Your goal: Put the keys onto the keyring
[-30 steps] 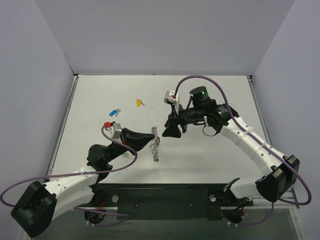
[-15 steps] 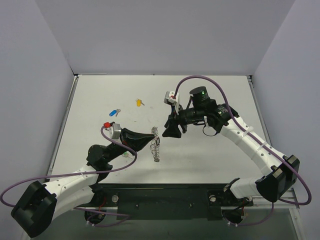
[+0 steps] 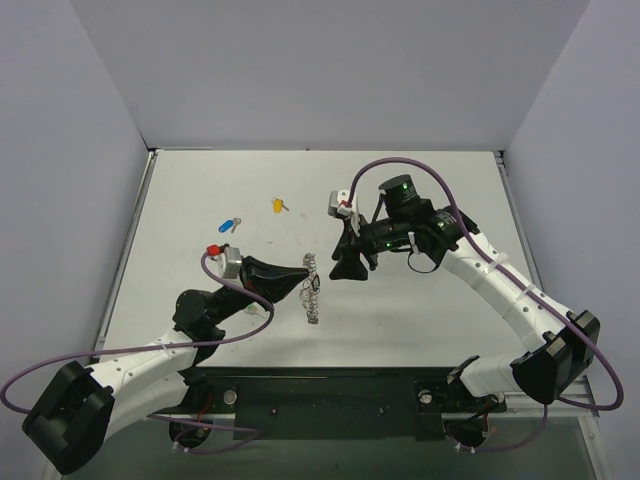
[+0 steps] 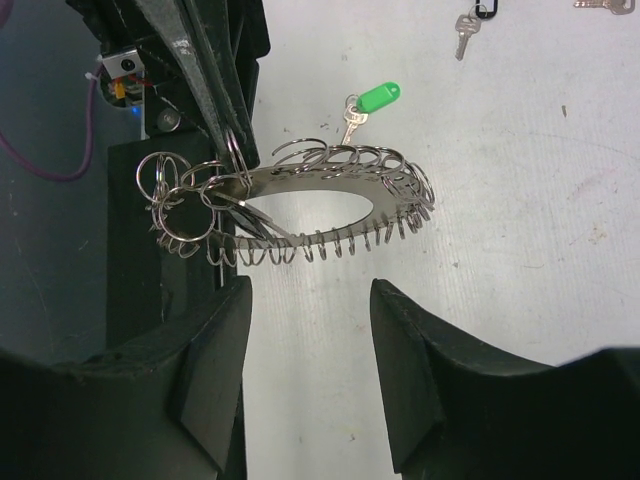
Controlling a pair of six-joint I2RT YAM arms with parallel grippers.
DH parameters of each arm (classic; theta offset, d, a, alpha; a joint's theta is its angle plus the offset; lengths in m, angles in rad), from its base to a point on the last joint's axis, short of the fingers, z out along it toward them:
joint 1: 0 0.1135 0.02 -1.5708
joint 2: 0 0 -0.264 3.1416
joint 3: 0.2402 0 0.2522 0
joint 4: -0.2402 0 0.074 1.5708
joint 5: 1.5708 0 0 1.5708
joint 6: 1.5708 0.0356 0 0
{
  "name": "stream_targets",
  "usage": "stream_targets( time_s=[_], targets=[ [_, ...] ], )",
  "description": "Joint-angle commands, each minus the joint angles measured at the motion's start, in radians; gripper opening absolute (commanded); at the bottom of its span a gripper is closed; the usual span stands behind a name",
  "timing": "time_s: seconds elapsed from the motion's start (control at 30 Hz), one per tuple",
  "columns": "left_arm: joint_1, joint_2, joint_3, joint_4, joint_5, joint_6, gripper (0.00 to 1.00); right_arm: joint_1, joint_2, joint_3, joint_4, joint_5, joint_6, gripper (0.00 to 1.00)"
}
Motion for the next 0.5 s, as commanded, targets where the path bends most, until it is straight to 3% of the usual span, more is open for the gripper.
stream_targets(
  time_s=[0.0,0.47],
  targets=[
    [0.006,-0.006,0.006,0.103,0.013,-0.013,0.0,0.006,0.006,0.062,-0.069,-0.039,-0.106,0.46],
    [0.006,-0.006,-0.011,0.126,0.019,-0.003,0.0,0.034,0.028,0.1,-0.208,-0.026,-0.278,0.46]
  ],
)
